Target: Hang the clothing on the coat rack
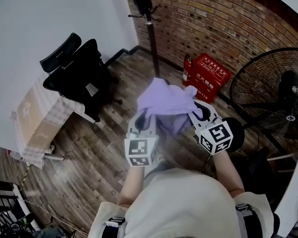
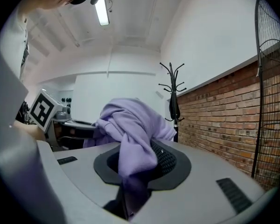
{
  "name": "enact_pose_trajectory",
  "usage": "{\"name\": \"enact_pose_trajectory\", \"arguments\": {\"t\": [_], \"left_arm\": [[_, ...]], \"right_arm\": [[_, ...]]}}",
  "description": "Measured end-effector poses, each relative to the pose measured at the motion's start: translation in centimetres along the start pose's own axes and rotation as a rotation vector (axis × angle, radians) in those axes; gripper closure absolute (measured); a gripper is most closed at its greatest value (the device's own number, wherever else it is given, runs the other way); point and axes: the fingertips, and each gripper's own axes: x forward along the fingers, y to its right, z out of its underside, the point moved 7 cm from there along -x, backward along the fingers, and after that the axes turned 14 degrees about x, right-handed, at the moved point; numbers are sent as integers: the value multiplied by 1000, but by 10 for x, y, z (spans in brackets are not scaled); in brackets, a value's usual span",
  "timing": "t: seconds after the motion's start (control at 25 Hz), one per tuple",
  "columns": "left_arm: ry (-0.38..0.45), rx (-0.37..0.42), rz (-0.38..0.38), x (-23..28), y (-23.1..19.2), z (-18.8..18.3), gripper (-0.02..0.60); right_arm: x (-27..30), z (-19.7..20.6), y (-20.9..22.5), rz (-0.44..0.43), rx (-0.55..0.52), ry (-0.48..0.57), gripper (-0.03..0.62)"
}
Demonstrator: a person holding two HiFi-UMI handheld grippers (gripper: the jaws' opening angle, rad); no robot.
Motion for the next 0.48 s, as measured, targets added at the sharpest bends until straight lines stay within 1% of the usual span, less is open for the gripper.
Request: {"name": "enact_pose_trajectory", "arguments": {"t": [0.48], "left_arm": [[20,8,15,63,-72,2,537]], "right_arm": [[90,-15,16,13,-6,9,516]]}}
